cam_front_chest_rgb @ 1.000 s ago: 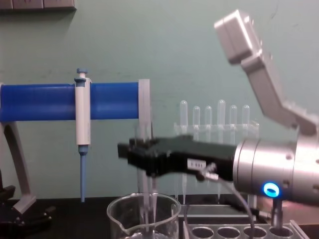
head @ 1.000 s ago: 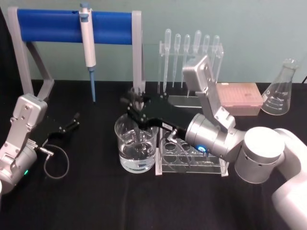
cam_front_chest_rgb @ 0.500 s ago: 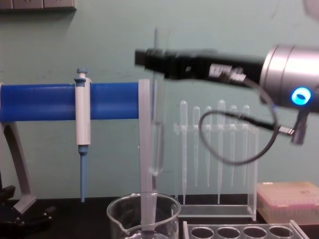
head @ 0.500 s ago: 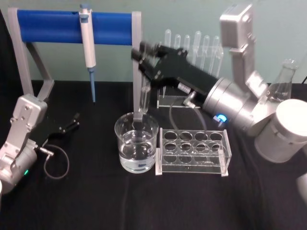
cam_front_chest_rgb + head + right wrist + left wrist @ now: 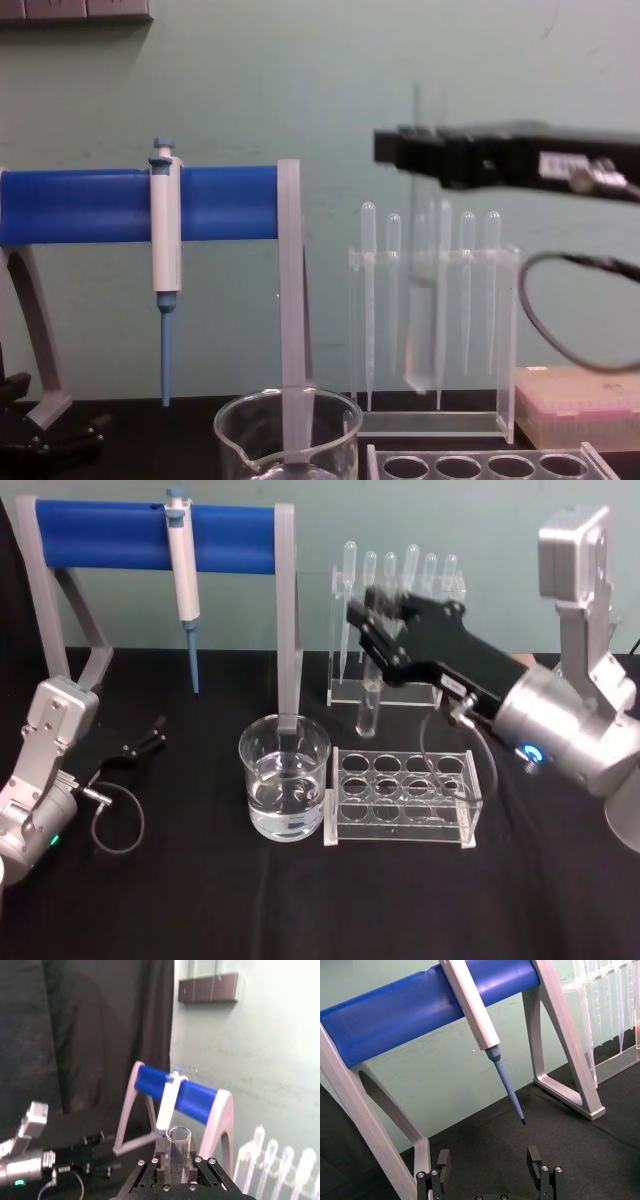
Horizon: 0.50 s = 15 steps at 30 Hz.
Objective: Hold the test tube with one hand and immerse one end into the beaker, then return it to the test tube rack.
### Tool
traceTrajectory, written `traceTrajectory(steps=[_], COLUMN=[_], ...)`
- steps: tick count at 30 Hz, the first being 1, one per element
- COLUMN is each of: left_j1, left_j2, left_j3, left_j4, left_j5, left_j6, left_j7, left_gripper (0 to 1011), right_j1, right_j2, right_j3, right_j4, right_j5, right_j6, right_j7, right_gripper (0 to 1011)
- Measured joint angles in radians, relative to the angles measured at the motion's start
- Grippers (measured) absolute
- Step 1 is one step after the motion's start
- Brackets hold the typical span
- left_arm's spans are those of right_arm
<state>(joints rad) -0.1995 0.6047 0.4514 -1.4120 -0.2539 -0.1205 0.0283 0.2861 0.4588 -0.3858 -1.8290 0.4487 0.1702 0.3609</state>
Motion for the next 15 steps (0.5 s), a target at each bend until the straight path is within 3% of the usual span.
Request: traceTrajectory(steps=[6,15], left_j1=[0.0,0.0], left_j2=[0.0,0.0], left_j3=[0.0,0.0], left_j4=[0.0,0.0], left_j5=[0.0,0.0], left_j6=[0.0,0.0], left_j7=[0.0,0.0], left_gripper=[1000,1000], right_j1=[-0.052,-0.068], right_j2=[0.015,0.005], right_j3=[0.006,0.004], right_j4=[0.008,0.056], right_j5=[-0.01,-0.051], right_j6=[-0.007,-0.032], right_j7=[-0.016,-0.021], right_gripper=[225,225])
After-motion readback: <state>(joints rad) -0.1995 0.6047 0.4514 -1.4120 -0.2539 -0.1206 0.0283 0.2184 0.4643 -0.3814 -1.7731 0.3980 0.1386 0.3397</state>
